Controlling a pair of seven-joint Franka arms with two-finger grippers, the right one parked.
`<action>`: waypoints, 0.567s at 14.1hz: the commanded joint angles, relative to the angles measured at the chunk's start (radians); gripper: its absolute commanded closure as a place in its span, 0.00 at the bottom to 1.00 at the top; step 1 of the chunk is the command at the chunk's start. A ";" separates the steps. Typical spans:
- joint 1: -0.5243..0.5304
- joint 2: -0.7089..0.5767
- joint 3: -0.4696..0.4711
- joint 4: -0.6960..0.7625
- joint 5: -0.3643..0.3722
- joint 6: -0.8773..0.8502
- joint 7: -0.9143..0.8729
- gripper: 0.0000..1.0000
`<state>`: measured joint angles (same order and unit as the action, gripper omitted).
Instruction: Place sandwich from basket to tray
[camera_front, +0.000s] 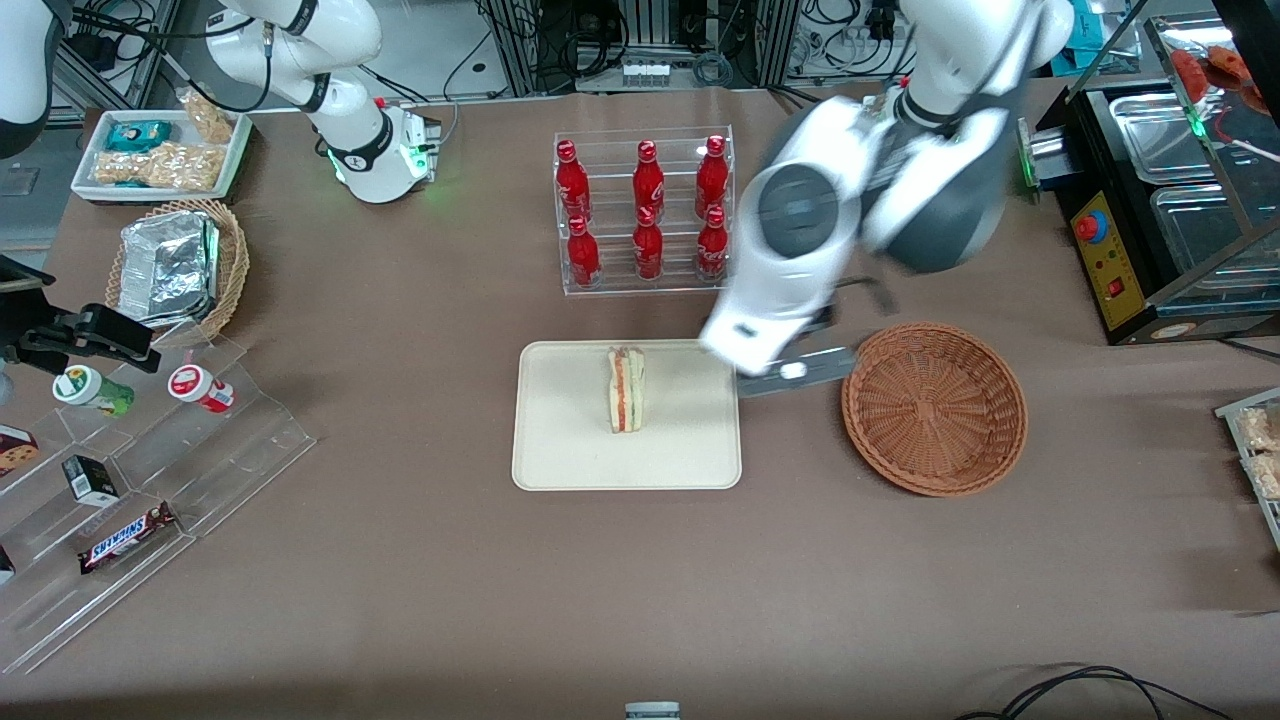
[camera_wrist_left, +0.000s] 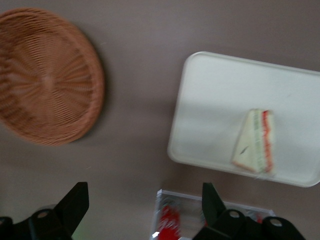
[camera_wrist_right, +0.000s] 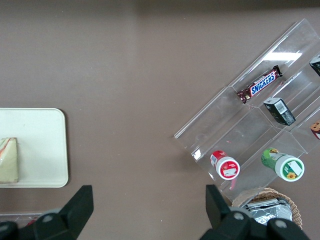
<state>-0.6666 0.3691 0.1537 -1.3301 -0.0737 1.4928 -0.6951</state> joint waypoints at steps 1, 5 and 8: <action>-0.013 -0.133 0.157 -0.074 -0.031 -0.159 0.135 0.00; -0.013 -0.170 0.415 -0.072 -0.034 -0.275 0.425 0.00; -0.015 -0.168 0.467 -0.066 -0.023 -0.281 0.436 0.00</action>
<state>-0.6578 0.2051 0.6081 -1.3877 -0.0920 1.2240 -0.2554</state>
